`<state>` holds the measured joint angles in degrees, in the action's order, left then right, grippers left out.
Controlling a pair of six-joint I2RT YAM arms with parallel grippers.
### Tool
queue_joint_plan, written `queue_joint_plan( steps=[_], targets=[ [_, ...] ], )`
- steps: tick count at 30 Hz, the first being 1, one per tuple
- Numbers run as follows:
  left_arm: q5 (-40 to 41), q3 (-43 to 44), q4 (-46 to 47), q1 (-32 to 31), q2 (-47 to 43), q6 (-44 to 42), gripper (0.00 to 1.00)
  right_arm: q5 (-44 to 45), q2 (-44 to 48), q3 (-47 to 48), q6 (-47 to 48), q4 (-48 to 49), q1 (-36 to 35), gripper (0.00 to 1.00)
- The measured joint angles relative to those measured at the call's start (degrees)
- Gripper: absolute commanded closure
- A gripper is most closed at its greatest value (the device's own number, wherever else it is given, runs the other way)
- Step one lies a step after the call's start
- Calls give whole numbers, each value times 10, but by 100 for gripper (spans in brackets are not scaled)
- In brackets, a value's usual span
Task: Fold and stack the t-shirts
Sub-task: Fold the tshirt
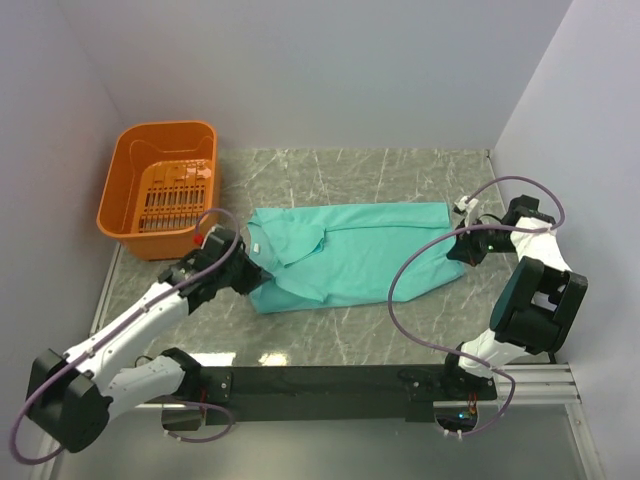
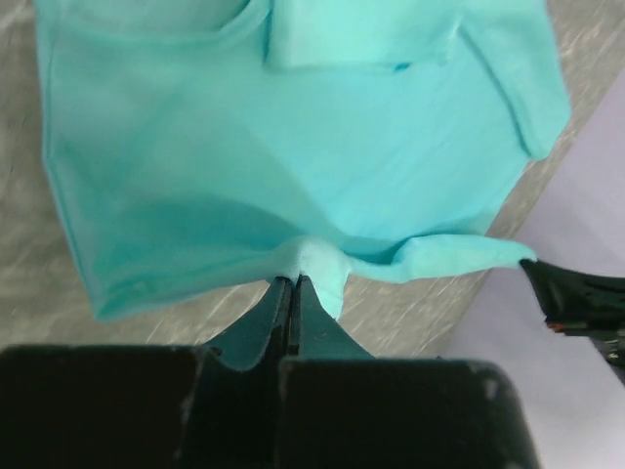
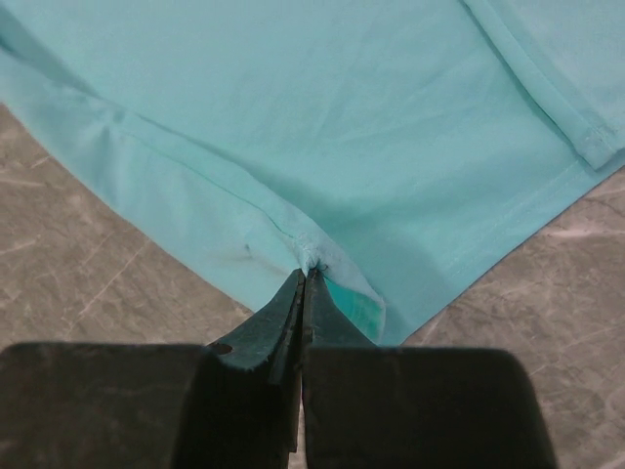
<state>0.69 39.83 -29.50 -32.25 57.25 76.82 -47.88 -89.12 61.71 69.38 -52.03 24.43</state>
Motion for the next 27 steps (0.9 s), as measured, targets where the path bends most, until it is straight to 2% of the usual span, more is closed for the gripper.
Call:
queue_joint_plan(
  steps=[5,14,27],
  targets=[
    [-26,47,26,52,56,-44,100,-1,0,0,-21,10,3,100],
    [-56,124,39,101,131,-108,100,0,0,-3,-72,61,7,100],
    [-91,193,52,151,251,-157,100,14,2,-67,-236,225,15,100]
  ],
)
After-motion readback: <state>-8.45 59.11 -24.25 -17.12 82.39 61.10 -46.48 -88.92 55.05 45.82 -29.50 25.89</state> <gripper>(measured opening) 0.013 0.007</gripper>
